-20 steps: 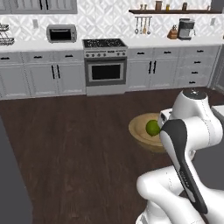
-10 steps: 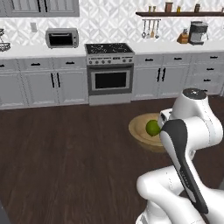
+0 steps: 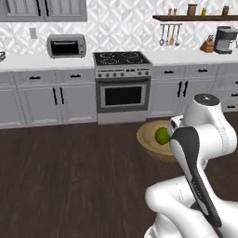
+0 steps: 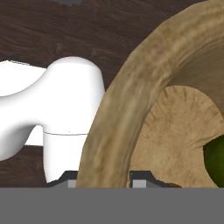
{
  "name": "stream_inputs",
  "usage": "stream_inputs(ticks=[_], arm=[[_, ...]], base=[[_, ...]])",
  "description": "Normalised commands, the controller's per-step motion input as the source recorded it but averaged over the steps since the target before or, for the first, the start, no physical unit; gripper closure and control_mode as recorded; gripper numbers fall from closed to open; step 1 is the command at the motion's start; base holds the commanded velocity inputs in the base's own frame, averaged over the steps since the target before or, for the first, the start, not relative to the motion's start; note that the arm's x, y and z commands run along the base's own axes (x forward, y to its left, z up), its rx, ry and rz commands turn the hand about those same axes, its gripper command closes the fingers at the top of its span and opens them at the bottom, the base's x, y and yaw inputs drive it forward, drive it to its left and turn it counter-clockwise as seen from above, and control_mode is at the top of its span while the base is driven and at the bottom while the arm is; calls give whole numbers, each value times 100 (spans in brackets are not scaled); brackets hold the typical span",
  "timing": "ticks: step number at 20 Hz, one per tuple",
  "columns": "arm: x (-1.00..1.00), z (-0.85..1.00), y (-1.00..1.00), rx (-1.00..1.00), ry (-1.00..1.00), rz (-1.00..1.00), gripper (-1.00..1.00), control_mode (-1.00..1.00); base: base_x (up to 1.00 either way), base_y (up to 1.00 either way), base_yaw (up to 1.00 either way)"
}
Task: Pick the chicken drumstick and lime from their plates and place them in the bowl. Then put the bowl in the fridge.
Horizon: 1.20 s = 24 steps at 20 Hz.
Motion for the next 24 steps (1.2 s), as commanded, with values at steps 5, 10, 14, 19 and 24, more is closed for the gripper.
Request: stream_inputs(ticks=[5, 10, 14, 19, 24], arm=[[0, 0, 0, 0, 0, 0, 100, 100], [0, 0, 0, 0, 0, 0, 100, 100], [0, 0, 0, 0, 0, 0, 100, 100], [0, 0, 0, 0, 0, 0, 100, 100], [0, 0, 0, 0, 0, 0, 100, 100]], base=[[100, 0, 1], [100, 9, 10], [100, 0, 63], [97, 0, 81], [85, 0, 88]])
